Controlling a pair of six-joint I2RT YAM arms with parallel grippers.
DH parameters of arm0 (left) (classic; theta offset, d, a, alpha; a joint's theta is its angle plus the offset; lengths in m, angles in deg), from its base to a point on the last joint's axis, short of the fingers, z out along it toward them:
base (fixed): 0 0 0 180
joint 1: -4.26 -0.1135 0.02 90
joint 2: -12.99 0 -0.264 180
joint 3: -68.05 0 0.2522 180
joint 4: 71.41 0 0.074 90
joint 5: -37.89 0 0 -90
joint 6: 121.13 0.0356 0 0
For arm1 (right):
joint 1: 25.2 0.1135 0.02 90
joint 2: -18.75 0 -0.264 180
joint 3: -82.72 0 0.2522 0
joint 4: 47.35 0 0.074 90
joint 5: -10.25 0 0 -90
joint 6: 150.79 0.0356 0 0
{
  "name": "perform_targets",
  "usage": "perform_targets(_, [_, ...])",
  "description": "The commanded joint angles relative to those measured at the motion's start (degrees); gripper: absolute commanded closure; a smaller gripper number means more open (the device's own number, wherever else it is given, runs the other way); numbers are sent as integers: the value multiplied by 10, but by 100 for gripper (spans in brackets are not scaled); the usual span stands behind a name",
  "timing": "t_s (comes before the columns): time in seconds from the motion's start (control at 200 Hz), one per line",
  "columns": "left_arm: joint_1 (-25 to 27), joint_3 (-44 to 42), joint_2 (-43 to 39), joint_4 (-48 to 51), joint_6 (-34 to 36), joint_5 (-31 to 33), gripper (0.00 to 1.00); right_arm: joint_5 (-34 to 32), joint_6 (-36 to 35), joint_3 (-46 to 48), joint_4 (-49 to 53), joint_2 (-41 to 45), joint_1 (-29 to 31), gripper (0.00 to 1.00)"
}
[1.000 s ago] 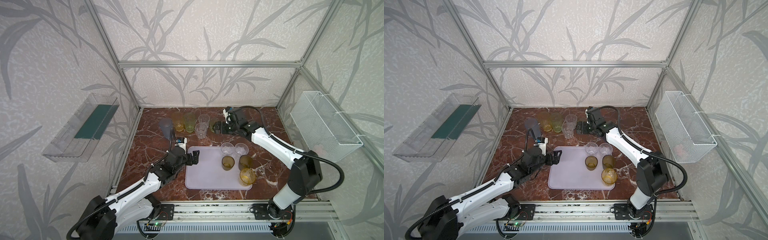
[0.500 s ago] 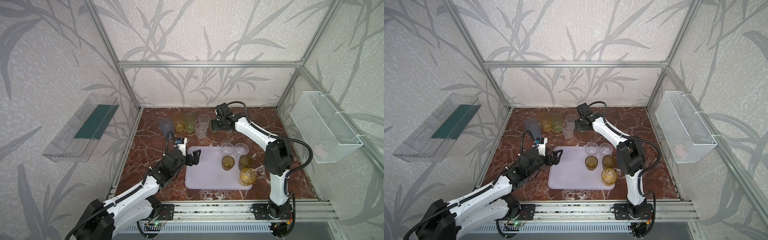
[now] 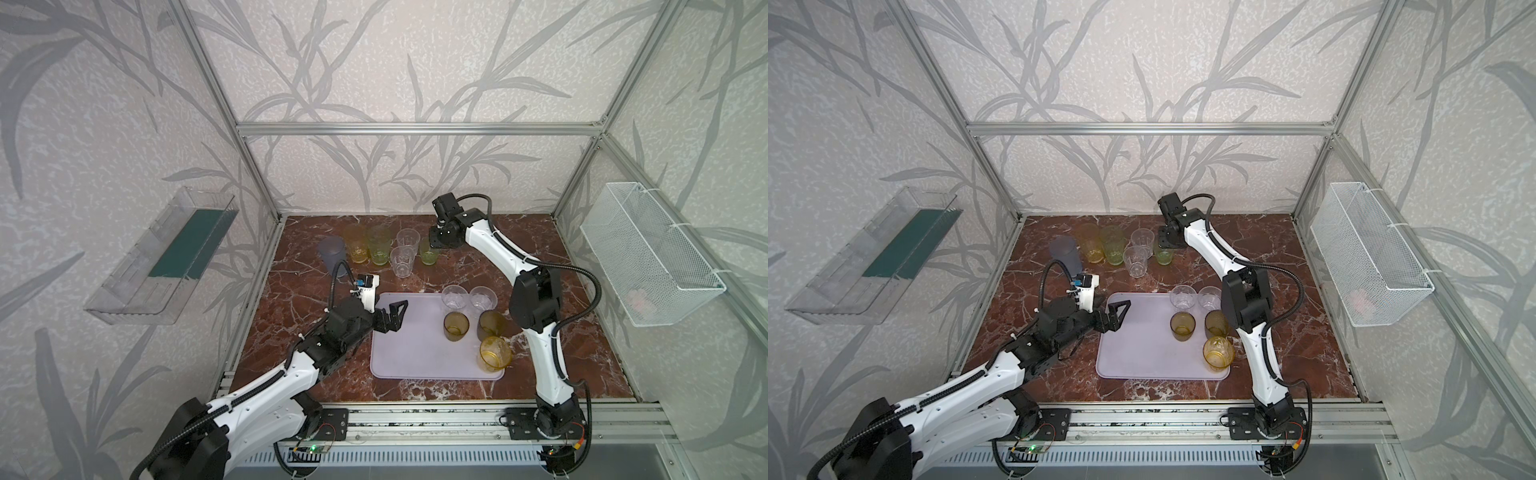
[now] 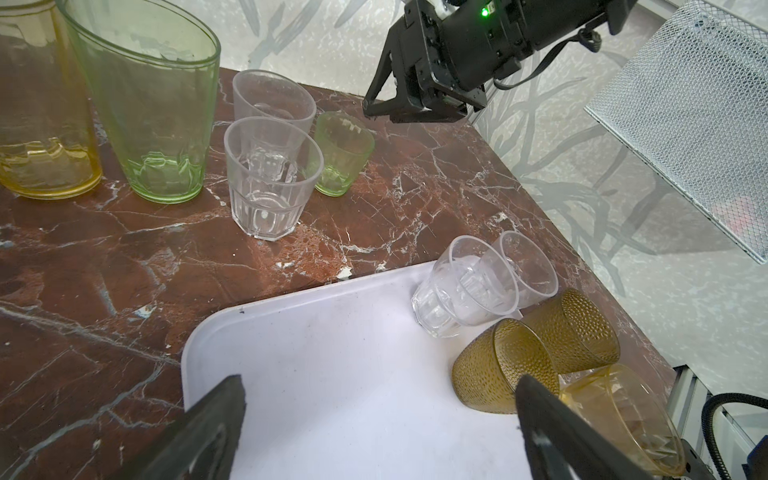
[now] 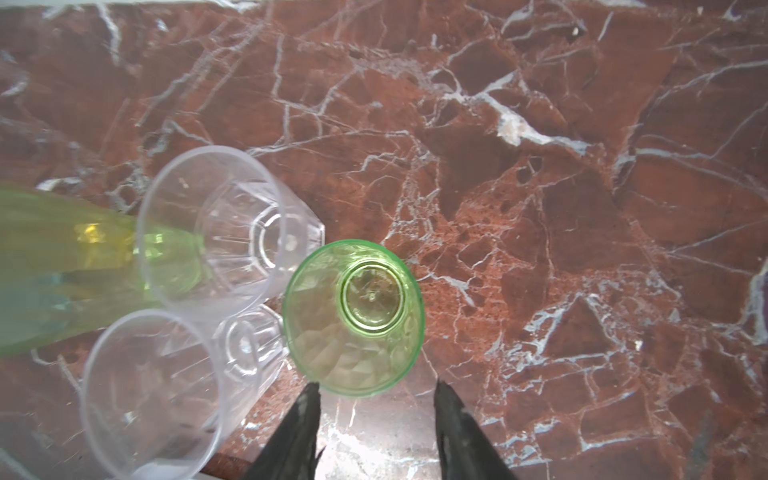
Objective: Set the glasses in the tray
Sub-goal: 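Lower the right gripper into the short green glass in the cluster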
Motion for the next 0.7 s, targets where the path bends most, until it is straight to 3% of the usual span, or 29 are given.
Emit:
perform_targets(0.0, [-3, -10, -8, -13, 4, 1, 1, -11, -12, -55, 72, -29, -4, 55])
perform_targets(0.19, [-2, -9, -4, -12, 3, 3, 1, -11, -15, -140, 128, -87, -7, 57])
perform_targets(0.37, [-2, -8, -4, -11, 4, 6, 1, -19, -10, -162, 136, -109, -9, 61])
perform_targets(0.695, [-2, -8, 2, -13, 3, 5, 1, -15, 0, -165, 134, -123, -16, 79])
